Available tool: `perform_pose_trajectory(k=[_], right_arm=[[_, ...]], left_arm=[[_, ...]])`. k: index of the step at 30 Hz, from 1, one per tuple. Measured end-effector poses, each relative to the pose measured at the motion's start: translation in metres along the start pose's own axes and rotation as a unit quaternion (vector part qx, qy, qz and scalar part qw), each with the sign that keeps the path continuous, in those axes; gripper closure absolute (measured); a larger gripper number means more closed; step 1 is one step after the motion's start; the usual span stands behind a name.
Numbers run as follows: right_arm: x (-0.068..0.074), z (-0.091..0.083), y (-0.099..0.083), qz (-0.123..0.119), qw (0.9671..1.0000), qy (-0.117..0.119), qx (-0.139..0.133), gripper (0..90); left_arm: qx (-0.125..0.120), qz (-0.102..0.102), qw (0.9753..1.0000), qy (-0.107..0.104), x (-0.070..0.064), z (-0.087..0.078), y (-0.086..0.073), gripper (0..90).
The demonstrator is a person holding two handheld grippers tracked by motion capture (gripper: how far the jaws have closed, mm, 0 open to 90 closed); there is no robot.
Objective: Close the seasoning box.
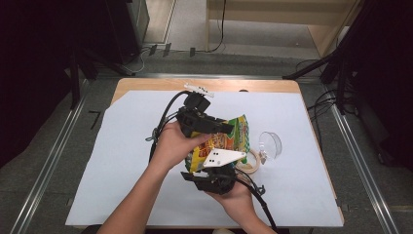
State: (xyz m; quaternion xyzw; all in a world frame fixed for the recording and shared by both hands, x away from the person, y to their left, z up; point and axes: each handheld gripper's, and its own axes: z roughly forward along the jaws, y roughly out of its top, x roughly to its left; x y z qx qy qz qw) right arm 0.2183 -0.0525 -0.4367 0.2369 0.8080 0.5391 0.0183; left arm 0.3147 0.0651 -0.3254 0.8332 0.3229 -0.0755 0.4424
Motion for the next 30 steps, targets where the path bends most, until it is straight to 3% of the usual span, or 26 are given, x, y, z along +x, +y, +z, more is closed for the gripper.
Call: perform_pose_trajectory(k=[30], right_arm=[[0.0030, -0.0006, 0.0002, 0.013, 0.9999, 0.005, -0.002, 71.3]], left_arm=[[0.005, 0.000, 1.0000, 0.002, -0.0008, 0.0011, -0.0001, 73.3]])
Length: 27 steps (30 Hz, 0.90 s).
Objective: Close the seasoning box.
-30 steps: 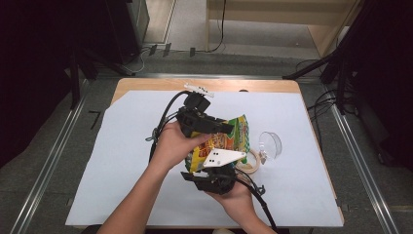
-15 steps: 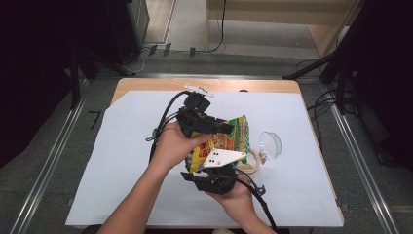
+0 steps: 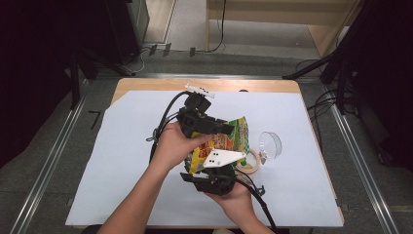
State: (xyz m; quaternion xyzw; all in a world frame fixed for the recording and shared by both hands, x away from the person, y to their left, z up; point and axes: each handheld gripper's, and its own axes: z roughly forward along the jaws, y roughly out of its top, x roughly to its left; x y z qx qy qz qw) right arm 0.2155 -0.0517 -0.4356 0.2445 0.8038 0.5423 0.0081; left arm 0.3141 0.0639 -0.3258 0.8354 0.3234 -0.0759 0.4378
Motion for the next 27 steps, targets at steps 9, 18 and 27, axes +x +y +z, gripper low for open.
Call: perform_pose_trajectory(k=[9, 18, 27], right_arm=[[0.0014, -0.0002, -0.0021, 0.000, 1.0000, -0.001, -0.004, 71.5], [0.0010, -0.0006, -0.0020, -0.006, 1.0000, -0.003, -0.001, 71.7], [-0.0006, -0.0006, -0.0042, -0.012, 0.9999, -0.008, -0.001, 71.9]], left_arm=[[-0.005, 0.005, 1.0000, 0.001, -0.0037, 0.0015, 0.0005, 73.4], [-0.003, 0.003, 1.0000, -0.002, -0.0024, 0.0016, 0.0004, 73.4], [-0.003, 0.008, 1.0000, 0.004, -0.0054, 0.0025, 0.0001, 73.1]])
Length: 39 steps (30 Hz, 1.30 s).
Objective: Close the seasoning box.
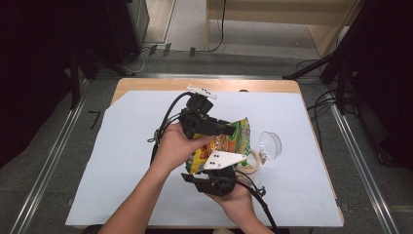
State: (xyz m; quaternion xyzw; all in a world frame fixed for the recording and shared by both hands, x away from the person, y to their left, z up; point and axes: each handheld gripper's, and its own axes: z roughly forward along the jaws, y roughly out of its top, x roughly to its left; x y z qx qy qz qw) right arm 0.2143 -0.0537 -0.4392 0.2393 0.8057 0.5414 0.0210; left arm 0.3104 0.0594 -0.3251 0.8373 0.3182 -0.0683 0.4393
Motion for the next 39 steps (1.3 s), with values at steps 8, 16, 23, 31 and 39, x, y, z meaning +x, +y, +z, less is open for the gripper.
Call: perform_pose_trajectory(k=[8, 16, 23, 31, 39], right_arm=[[-0.002, 0.000, 0.000, 0.004, 1.0000, 0.001, -0.002, 71.6], [-0.004, -0.001, -0.001, 0.006, 1.0000, -0.002, -0.005, 71.0], [-0.002, -0.003, 0.005, 0.009, 0.9999, 0.005, -0.008, 71.1], [-0.008, -0.002, 0.006, 0.020, 0.9998, 0.006, -0.006, 71.1], [-0.008, -0.002, 0.006, 0.010, 1.0000, 0.001, 0.002, 71.2]], left_arm=[[-0.004, 0.004, 1.0000, 0.004, -0.005, -0.001, 0.000, 72.9], [-0.001, 0.002, 1.0000, 0.004, -0.004, 0.000, 0.001, 73.1], [0.004, -0.003, 1.0000, 0.004, -0.001, 0.000, 0.008, 73.4], [0.015, -0.011, 0.9998, -0.005, 0.007, 0.004, 0.012, 73.3], [0.005, -0.004, 1.0000, -0.002, 0.005, 0.001, 0.009, 73.3]])
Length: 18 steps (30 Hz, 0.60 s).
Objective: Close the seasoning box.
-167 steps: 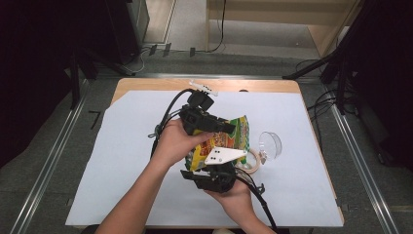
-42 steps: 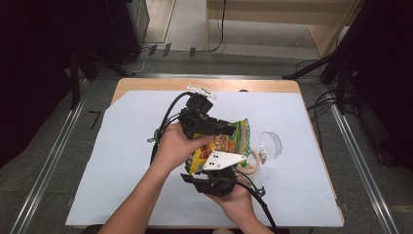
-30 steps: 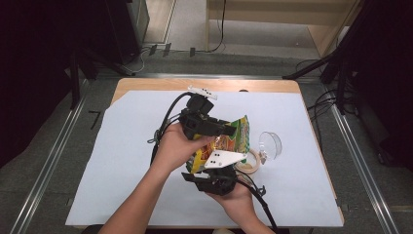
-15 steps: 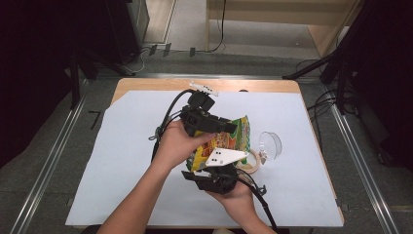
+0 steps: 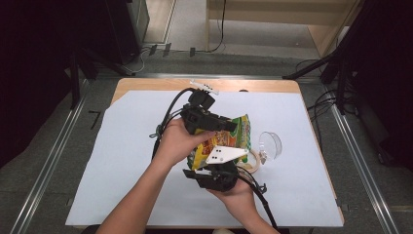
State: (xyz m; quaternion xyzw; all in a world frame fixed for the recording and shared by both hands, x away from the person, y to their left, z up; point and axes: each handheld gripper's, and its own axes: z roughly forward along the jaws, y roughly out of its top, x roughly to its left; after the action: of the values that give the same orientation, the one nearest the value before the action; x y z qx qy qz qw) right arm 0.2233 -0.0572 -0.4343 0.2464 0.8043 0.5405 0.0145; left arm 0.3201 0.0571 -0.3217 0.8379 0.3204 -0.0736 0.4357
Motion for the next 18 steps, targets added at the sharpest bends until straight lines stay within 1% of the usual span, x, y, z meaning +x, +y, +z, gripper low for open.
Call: perform_pose_trajectory(k=[5, 7, 12, 18], right_arm=[[0.0022, 0.0004, 0.0006, -0.002, 1.0000, 0.003, 0.000, 71.2], [0.0020, 0.0004, 0.0003, -0.002, 1.0000, 0.002, 0.002, 71.3], [0.0017, 0.0011, -0.0002, -0.002, 1.0000, 0.002, 0.004, 71.3], [0.0013, 0.0010, -0.0005, -0.002, 1.0000, 0.000, 0.004, 71.4]], left_arm=[[-0.001, -0.001, 1.0000, -0.002, 0.0002, -0.0008, -0.0006, 73.3], [0.001, 0.000, 1.0000, 0.000, 0.0002, -0.0006, -0.0010, 73.3], [0.000, -0.003, 1.0000, -0.002, 0.0022, 0.0001, -0.0017, 73.3], [0.000, -0.002, 1.0000, -0.004, 0.0024, 0.0009, -0.0016, 73.3]])
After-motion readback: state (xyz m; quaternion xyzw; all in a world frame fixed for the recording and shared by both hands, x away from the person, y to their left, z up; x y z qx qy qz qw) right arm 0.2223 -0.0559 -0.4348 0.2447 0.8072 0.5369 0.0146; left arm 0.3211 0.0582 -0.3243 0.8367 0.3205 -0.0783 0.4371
